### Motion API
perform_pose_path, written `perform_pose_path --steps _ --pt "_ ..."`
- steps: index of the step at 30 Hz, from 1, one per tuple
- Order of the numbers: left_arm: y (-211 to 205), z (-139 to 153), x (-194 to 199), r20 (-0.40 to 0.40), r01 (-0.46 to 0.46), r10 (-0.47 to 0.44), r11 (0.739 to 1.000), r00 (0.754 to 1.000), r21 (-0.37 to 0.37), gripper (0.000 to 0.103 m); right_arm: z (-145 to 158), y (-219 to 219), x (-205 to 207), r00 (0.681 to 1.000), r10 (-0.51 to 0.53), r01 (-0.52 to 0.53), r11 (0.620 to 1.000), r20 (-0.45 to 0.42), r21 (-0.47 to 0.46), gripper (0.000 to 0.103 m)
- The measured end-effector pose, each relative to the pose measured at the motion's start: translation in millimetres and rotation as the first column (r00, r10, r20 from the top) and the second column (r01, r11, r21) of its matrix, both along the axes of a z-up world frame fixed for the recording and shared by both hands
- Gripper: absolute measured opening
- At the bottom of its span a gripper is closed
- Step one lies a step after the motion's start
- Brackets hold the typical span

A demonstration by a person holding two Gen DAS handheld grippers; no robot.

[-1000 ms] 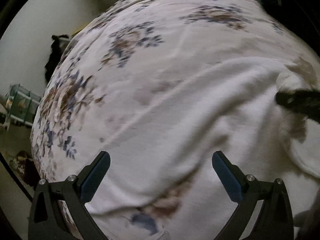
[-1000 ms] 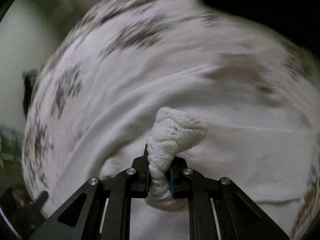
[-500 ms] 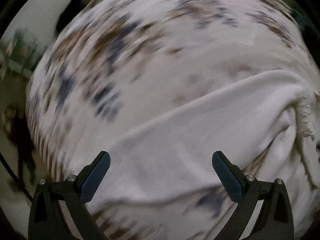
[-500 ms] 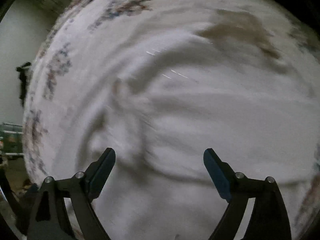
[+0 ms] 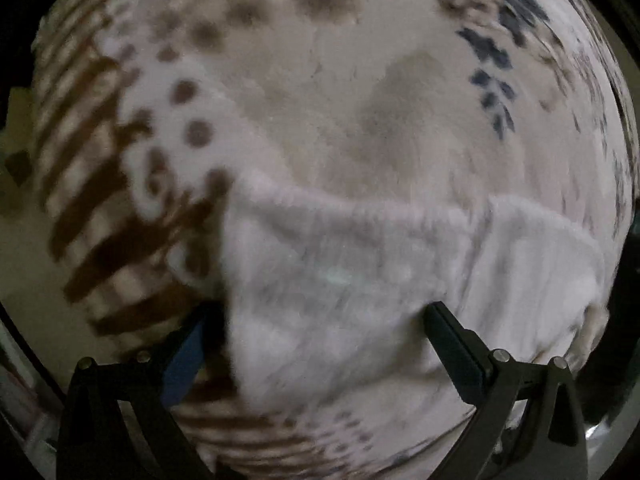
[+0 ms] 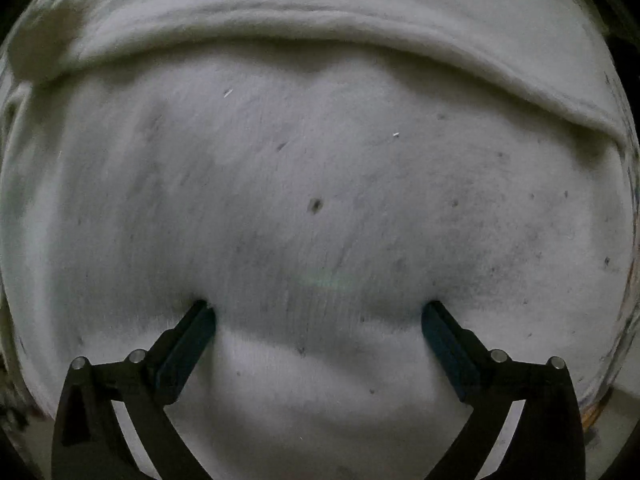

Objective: Fold small clothes

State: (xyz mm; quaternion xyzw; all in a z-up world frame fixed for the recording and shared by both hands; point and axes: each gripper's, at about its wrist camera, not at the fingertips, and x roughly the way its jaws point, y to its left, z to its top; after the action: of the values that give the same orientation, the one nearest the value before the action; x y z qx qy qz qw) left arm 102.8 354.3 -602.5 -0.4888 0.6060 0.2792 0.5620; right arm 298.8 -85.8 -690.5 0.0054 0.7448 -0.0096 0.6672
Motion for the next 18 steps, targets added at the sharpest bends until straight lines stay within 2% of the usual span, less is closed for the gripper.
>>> perform_pose_path --steps 2,3,4,5,7,8,10,12,13,15,18 --pt "3.8 -3.0 4.3 -0.008 -0.042 0.042 0.999 0.999 0.013 0.103 -2.6 -1.4 -1.3 1.000 -0.009 0.009 1.000 -0.010 -0.016 0.103" --pt "4.6 1.5 6.0 0.003 -0.060 0.060 0.998 0.998 0.036 0.099 -4.3 0.7 -1.3 1.000 -0.015 0.015 1.000 -0.018 -0.022 0.103" --pt "4.3 6.3 8.1 0.002 -0.058 0.058 0.996 0.998 0.063 0.082 -5.2 1.1 -1.1 0.999 -0.023 0.023 0.999 -0.026 -0.027 0.103" --pt "2.4 12.6 12.9 -0.019 -0.028 0.030 0.995 0.999 0.095 0.072 -6.8 6.2 0.0 0.999 -0.023 0.022 0.999 -0.036 -0.028 0.103" --pt "-1.3 25.9 21.4 -0.035 0.029 -0.024 0.989 0.999 0.145 0.017 -7.5 14.3 1.2 0.999 -0.019 0.018 1.000 -0.047 -0.015 0.103" --pt "-0.9 32.7 26.2 -0.042 0.070 -0.064 0.984 0.997 0.166 0.012 -3.0 8.2 5.8 0.999 -0.017 0.017 1.000 -0.048 0.000 0.103" --pt "-0.3 46.7 35.8 -0.048 0.124 -0.116 0.971 0.992 0.204 0.011 7.0 0.9 11.0 0.999 -0.017 0.018 0.999 -0.036 0.035 0.102" --pt "-1.2 67.4 53.9 -0.047 0.197 -0.192 0.944 0.980 0.265 0.010 19.4 -3.0 8.8 0.999 -0.028 0.029 0.999 -0.022 0.045 0.091" --pt "-3.7 79.1 64.5 -0.053 0.241 -0.236 0.923 0.970 0.301 0.010 25.4 -3.3 8.6 0.999 -0.036 0.037 0.998 -0.015 0.044 0.088" --pt "-7.4 102.8 91.2 -0.061 0.315 -0.315 0.875 0.947 0.367 0.010 39.0 -5.1 9.0 0.999 -0.046 0.046 0.999 -0.002 -0.006 0.071" --pt "-26.9 132.8 128.1 -0.047 0.393 -0.417 0.806 0.908 0.442 0.010 59.5 -6.2 13.3 0.996 -0.072 0.074 0.996 0.043 -0.046 0.064"
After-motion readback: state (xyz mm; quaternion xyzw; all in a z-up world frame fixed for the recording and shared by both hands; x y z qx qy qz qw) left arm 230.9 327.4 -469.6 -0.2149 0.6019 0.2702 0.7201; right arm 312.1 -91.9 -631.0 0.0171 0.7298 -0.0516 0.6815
